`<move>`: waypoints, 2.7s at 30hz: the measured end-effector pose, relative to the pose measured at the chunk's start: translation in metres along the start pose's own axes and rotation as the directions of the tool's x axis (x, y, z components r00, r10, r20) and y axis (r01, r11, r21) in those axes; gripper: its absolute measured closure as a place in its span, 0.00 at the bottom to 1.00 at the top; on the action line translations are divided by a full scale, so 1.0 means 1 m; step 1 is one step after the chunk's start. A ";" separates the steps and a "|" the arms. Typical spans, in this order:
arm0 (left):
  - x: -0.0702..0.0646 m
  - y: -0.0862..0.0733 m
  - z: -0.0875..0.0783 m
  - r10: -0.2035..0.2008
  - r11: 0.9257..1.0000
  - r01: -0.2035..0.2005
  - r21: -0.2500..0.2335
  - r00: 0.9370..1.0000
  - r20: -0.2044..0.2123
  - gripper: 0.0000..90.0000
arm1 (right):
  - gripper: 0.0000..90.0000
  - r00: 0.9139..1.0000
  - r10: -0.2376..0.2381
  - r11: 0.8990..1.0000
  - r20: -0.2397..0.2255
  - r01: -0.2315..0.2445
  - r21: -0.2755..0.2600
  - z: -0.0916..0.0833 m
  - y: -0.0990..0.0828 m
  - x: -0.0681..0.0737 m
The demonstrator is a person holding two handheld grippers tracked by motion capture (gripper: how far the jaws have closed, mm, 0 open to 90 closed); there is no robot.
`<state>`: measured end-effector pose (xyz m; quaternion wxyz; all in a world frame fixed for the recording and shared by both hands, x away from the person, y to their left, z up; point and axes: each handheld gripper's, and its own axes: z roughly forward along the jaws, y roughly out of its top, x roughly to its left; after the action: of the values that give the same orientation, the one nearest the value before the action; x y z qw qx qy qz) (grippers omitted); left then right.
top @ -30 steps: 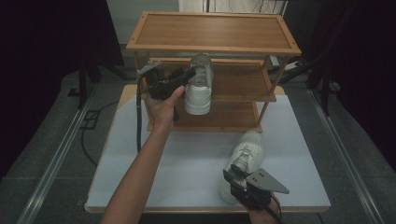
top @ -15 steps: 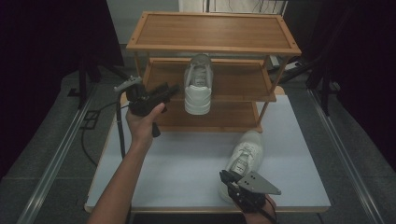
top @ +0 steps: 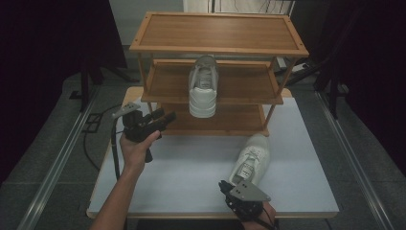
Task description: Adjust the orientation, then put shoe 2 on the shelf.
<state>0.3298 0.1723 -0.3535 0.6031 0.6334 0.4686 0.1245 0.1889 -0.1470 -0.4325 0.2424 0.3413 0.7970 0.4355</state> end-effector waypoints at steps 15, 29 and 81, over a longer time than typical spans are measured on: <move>0.015 -0.065 -0.005 -0.018 0.989 0.020 0.146 1.000 -0.012 0.41 | 1.00 0.994 -0.060 0.995 0.092 0.052 0.081 -0.010 -0.021 0.006; 0.031 -0.094 -0.013 -0.064 0.977 0.071 0.201 0.997 -0.040 0.41 | 1.00 0.996 0.001 0.995 0.091 -0.011 0.099 -0.051 -0.043 -0.017; 0.037 -0.109 -0.021 -0.131 0.963 0.139 0.233 0.990 -0.050 0.39 | 0.55 0.963 0.216 0.969 0.163 -0.231 0.082 -0.039 -0.028 -0.119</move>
<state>0.2857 0.1957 -0.4596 0.5226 0.6650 0.5322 0.0375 0.2303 -0.2687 -0.4259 0.2344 0.4733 0.7533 0.3919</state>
